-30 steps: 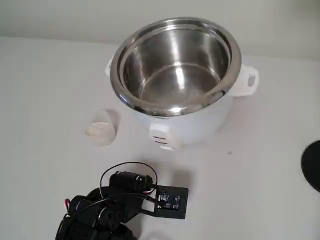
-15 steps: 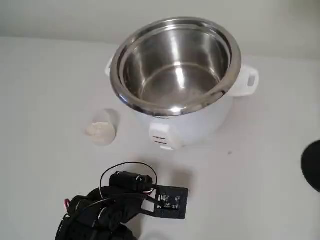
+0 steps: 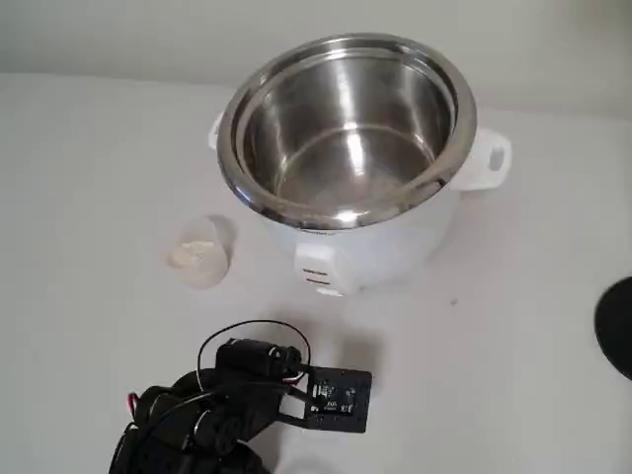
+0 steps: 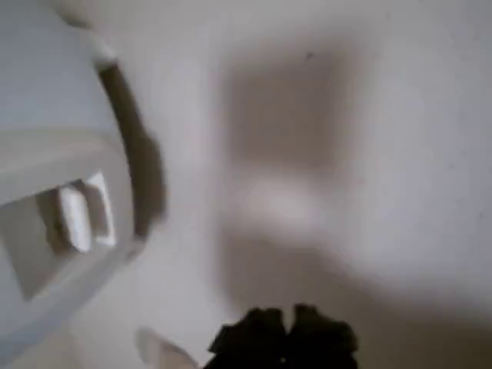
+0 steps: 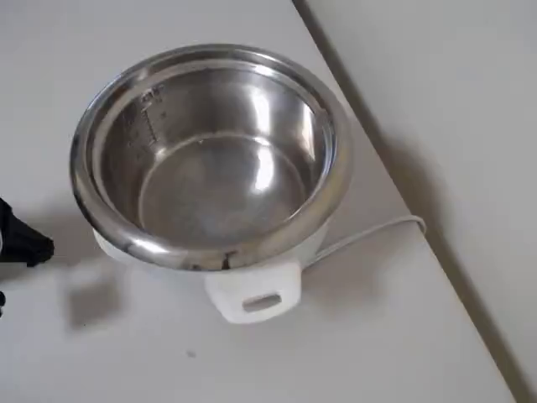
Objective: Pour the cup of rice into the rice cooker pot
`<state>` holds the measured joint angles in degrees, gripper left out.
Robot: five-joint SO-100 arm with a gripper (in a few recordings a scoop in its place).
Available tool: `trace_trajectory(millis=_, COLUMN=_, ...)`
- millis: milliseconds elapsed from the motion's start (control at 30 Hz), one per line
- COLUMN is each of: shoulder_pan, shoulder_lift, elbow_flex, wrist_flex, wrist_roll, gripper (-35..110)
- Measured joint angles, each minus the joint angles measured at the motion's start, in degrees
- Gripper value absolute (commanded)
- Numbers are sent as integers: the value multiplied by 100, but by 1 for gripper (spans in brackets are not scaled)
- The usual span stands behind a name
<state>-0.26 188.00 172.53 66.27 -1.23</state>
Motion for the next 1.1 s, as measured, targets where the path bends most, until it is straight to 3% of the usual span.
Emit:
trace_trajectory(millis=133, shoulder_pan=-659, shoulder_lift=0, elbow_flex=9, wrist_flex=-9, wrist_roll=-650, gripper=2)
trace_trajectory(millis=333, shoulder_pan=-2435, shoulder_lift=132, elbow_flex=70, wrist_flex=-35, wrist_roll=-3261, gripper=4)
trace_trajectory(millis=433, shoulder_pan=-3120, shoulder_lift=193, elbow_flex=290, wrist_flex=-694, wrist_roll=-4184, gripper=26)
trace_trajectory(millis=633, shoulder_pan=-3639, shoulder_lift=-9, elbow_flex=554, wrist_flex=-2127, wrist_roll=-5634, gripper=43)
trace_trajectory(millis=733, shoulder_pan=-3630, shoulder_lift=-896, elbow_flex=580, wrist_flex=-3296, wrist_roll=-6231, gripper=47)
trace_trajectory(millis=1100, shoulder_pan=-3085, shoulder_lift=-7304, elbow_flex=35, wrist_flex=-9642, wrist_roll=-7436, gripper=52)
